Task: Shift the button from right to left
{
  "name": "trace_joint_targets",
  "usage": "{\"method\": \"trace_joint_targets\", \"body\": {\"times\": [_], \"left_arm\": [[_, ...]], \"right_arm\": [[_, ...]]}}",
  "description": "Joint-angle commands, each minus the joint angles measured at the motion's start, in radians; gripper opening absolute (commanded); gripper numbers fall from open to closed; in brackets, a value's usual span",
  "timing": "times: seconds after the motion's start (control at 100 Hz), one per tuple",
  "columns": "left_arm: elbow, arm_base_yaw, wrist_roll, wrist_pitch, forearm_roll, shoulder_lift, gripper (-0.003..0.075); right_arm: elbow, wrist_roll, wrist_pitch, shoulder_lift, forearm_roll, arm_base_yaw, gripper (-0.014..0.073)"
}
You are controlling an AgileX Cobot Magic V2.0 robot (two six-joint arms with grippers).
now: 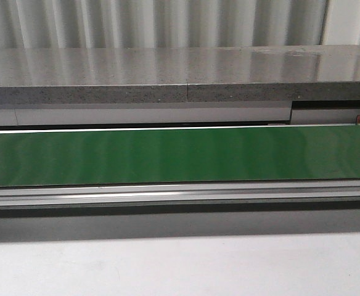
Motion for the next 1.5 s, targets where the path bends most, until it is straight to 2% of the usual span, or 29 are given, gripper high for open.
{"method": "trace_joint_targets", "body": {"times": [0.0,0.16,0.23,0.28,0.37,0.4,0.47,0.59,0.74,0.86,0.93,1.12,1.19,1.3,1.49], "left_arm": [[0.038,0.002,-0.008,-0.077,-0.007,-0.031,-0.0020],[0.038,0.002,-0.008,-0.077,-0.007,-0.031,-0.0020],[0.038,0.002,-0.008,-0.077,-0.007,-0.031,-0.0020],[0.038,0.002,-0.008,-0.077,-0.007,-0.031,-0.0020],[0.038,0.002,-0.008,-0.077,-0.007,-0.031,-0.0020],[0.038,0.002,-0.008,-0.077,-0.007,-0.031,-0.0020],[0.038,0.002,-0.008,-0.077,-0.007,-0.031,-0.0020],[0.038,0.002,-0.008,-0.077,-0.007,-0.031,-0.0020],[0.038,0.002,-0.008,-0.077,-0.007,-0.031,-0.0020],[0.038,0.002,-0.008,-0.077,-0.007,-0.031,-0.0020],[0.038,0.002,-0.008,-0.077,-0.007,-0.031,-0.0020],[0.038,0.002,-0.008,-0.077,-0.007,-0.031,-0.0020],[0.038,0.002,-0.008,-0.077,-0.007,-0.031,-0.0020],[0.038,0.002,-0.008,-0.077,-0.007,-0.031,-0.0020],[0.038,0.002,-0.008,-0.077,-0.007,-0.031,-0.0020]], "right_arm": [[-0.022,0.005,-0.025,-0.016,0.025,0.007,0.0253],[-0.022,0.005,-0.024,0.042,0.031,0.008,0.0253],[-0.022,0.005,-0.026,0.048,0.031,0.008,0.0281],[-0.022,0.005,-0.026,0.048,0.031,0.008,0.0335],[-0.022,0.003,-0.020,0.042,0.035,0.008,0.0489],[-0.022,-0.011,-0.015,0.039,0.042,0.008,0.0546],[-0.022,-0.082,-0.003,0.023,0.081,0.008,0.0619],[-0.022,-0.165,0.018,-0.033,0.147,0.008,0.0626],[-0.022,-0.218,0.031,-0.120,0.147,0.012,0.0622],[-0.022,-0.219,0.021,-0.176,0.137,0.044,0.0554],[-0.022,-0.219,0.020,-0.201,0.110,0.085,0.0467],[0.008,-0.218,0.016,-0.249,0.045,0.211,0.0104],[0.036,-0.218,0.005,-0.272,0.044,0.244,0.0006],[0.087,-0.218,-0.038,-0.321,0.030,0.282,-0.0068],[0.208,-0.219,-0.135,-0.435,0.005,0.310,-0.0067]]}}
